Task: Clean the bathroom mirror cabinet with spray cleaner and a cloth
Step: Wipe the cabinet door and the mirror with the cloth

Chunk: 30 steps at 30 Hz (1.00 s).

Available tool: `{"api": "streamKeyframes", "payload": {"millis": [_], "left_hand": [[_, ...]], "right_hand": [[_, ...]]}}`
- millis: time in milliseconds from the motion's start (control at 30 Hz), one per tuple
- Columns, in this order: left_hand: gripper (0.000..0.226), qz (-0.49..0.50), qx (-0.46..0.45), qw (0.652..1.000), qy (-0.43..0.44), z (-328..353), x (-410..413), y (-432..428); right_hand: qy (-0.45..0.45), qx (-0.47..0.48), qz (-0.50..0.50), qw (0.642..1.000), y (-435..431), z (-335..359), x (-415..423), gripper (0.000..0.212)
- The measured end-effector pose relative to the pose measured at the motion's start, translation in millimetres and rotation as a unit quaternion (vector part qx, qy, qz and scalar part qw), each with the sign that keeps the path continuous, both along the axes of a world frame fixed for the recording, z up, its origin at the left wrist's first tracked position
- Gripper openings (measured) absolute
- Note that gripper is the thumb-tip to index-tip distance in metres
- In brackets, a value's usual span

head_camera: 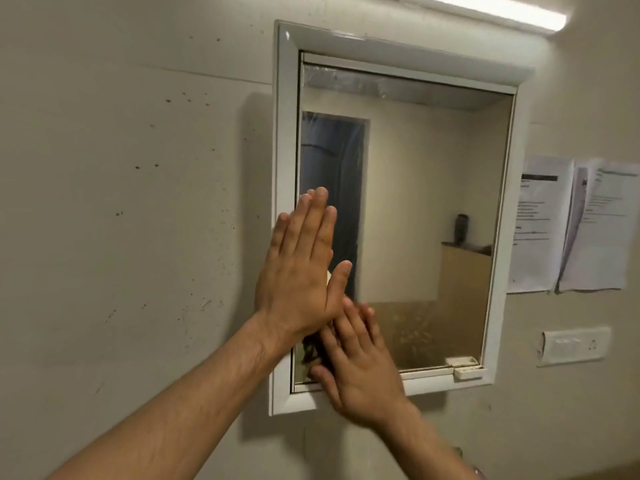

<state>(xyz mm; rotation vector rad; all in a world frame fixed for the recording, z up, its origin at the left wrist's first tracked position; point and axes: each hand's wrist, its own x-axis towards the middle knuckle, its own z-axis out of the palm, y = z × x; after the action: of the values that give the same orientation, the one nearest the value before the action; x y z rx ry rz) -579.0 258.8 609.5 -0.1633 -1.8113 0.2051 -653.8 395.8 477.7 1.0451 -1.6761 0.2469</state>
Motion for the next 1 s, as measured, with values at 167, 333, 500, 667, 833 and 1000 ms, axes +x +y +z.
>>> {"api": "streamKeyframes", "payload": {"millis": [167,333,500,667,833,1000], "left_hand": [[0.072,0.052,-0.049,0.997,-0.033,1,-5,4],[0.074,0.031,-0.066,0.995,-0.064,-5,-2,15],[0.075,-0.039,-0.060,0.994,-0.080,-3,-9,55],[0.076,-0.060,-0.053,0.996,-0.040,21,-18,64],[0.078,-0.013,-0.057,0.997,-0.045,41,-25,59],[0.077,-0.032,-0.060,0.998,-0.017,58,-31,54]], "right_hand": [[-0.186,-0.287,-0.073,0.937,26,25,-19,0.076],[-0.397,-0.488,-0.124,0.768,12,-25,7,0.087],[-0.292,-0.240,0.037,0.925,-19,8,29,0.079],[-0.161,-0.231,-0.050,0.958,40,83,-29,0.081],[-0.286,-0.449,-0.119,0.838,60,87,-34,0.075],[-0.231,-0.356,0.006,0.905,103,110,-27,0.061]]}}
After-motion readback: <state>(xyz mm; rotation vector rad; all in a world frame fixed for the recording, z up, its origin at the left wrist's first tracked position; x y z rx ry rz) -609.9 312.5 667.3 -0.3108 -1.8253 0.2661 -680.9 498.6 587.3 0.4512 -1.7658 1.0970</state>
